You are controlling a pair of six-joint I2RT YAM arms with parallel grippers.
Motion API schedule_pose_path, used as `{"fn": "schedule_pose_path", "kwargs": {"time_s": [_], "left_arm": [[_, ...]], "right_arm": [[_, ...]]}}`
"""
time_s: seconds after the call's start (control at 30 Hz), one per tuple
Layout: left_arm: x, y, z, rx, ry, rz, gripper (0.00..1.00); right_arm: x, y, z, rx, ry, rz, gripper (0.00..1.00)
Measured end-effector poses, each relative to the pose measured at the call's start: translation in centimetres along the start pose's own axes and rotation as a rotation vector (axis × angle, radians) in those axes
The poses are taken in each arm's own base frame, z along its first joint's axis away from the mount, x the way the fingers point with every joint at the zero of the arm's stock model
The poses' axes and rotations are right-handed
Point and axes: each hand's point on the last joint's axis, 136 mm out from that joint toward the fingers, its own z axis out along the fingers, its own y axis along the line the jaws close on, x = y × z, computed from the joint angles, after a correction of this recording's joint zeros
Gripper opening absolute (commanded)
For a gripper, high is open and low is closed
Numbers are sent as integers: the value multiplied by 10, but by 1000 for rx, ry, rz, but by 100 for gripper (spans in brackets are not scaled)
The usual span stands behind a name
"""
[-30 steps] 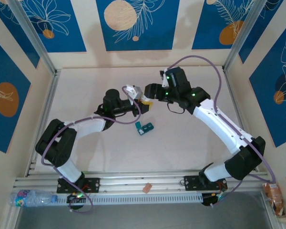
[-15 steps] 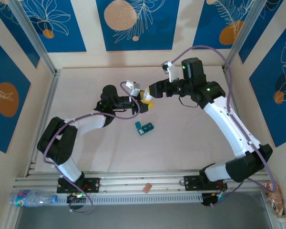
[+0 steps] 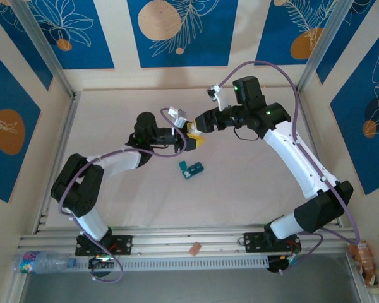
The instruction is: Sort the pills into containers
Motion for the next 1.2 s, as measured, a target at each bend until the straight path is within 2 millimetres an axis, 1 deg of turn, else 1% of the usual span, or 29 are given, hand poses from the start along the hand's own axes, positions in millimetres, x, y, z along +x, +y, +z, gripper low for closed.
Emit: {"fn": "schedule_pose_path", "kwargs": {"time_s": [0.07,0.17,0.27,0.33,0.47,0.57,0.7,0.8,0.87,0.93,1.0,1.03,1.1,1.17,1.2], "left_arm": [[-2,0,0,1,-2,4,0],[-2,0,0,1,-3,5,0],[-2,0,0,1,-2,-2,0],[-2,1,0,0,-2,-5,0],[2,2,0,-6,10,-23,0],[9,6,0,-27,23,-25,0],[20,15,-2,-114,40,-4,0],[25,24,-6,-193,53,19,0],[27,29,-6,-231,59,29,0],[28,33,-6,-258,62,44,0],[28,35,-6,-272,62,53,0],[28,35,-5,-275,62,57,0],[27,35,-5,-274,61,65,0],[25,34,-5,-270,56,69,0],[24,33,-5,-264,53,72,0]], "right_arm": [[1,1,1,-3,5,-4,56],[2,1,3,-4,11,-4,43],[2,0,4,-3,12,1,37],[2,-1,4,0,7,13,31],[6,-2,8,10,-23,63,30],[11,-5,10,63,-63,127,30],[20,-11,18,183,-107,235,30],[22,-16,23,244,-142,297,31],[23,-19,25,267,-152,326,34],[23,-22,24,276,-156,349,51],[25,-25,24,281,-148,366,62],[27,-27,23,282,-136,369,66],[28,-31,18,275,-127,371,72],[24,-35,8,256,-139,361,78],[21,-35,1,246,-152,348,79]]}}
